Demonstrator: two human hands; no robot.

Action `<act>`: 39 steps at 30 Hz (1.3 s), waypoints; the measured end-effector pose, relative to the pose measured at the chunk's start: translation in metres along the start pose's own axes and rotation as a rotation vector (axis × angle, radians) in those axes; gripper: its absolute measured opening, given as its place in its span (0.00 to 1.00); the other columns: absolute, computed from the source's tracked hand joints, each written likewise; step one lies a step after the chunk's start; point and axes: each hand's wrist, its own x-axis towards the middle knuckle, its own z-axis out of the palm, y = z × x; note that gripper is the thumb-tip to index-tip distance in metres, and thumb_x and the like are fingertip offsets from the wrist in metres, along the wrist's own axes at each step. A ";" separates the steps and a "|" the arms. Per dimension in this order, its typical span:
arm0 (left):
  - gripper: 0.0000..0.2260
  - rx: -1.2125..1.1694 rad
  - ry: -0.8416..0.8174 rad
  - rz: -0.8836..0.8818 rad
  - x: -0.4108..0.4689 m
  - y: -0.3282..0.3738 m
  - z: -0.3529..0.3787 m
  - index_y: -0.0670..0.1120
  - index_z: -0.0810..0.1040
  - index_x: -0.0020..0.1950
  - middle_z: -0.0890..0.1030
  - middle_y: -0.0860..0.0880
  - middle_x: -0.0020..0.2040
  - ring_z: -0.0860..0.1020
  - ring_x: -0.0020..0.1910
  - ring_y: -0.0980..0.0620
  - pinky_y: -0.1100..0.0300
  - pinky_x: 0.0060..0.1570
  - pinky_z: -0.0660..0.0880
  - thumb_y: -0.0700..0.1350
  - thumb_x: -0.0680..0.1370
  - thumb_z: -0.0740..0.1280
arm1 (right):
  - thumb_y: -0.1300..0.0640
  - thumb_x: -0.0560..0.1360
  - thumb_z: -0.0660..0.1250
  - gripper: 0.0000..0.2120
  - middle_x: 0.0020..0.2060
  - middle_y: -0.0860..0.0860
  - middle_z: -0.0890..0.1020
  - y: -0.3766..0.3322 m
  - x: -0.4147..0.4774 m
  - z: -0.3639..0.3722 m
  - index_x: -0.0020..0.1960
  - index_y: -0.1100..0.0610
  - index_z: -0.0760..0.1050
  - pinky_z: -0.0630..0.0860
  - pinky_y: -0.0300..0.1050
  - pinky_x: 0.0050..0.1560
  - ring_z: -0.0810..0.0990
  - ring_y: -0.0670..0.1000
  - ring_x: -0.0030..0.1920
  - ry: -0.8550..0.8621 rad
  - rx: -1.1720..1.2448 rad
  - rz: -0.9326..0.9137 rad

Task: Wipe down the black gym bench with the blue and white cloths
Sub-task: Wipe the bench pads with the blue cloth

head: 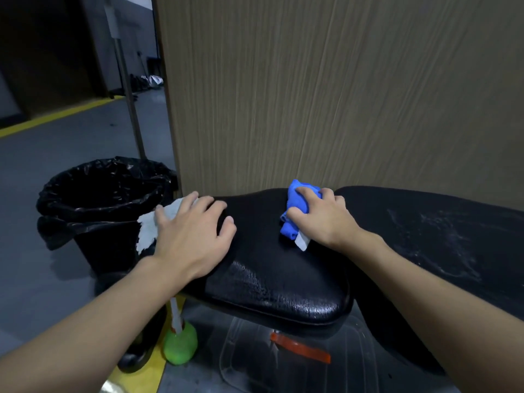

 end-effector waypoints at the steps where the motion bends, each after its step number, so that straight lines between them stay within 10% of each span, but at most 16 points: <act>1: 0.26 -0.002 0.009 -0.004 0.001 0.000 0.001 0.55 0.71 0.69 0.69 0.56 0.71 0.57 0.76 0.52 0.30 0.67 0.54 0.60 0.77 0.44 | 0.40 0.76 0.57 0.30 0.71 0.55 0.63 0.002 0.011 0.000 0.77 0.43 0.58 0.61 0.53 0.67 0.61 0.60 0.68 -0.014 0.003 -0.003; 20: 0.32 -0.153 0.140 -0.069 -0.001 -0.001 0.004 0.48 0.58 0.76 0.57 0.53 0.77 0.58 0.75 0.54 0.37 0.72 0.54 0.60 0.75 0.43 | 0.39 0.61 0.61 0.35 0.65 0.44 0.71 -0.074 0.094 0.006 0.69 0.29 0.63 0.60 0.55 0.71 0.63 0.52 0.68 -0.470 -0.057 -0.383; 39: 0.29 -0.072 0.076 0.216 0.006 0.014 -0.012 0.51 0.64 0.73 0.63 0.54 0.75 0.53 0.77 0.55 0.36 0.73 0.42 0.60 0.76 0.43 | 0.37 0.62 0.58 0.36 0.69 0.43 0.65 -0.030 0.007 0.006 0.72 0.33 0.64 0.58 0.58 0.70 0.58 0.49 0.72 -0.135 -0.034 -0.339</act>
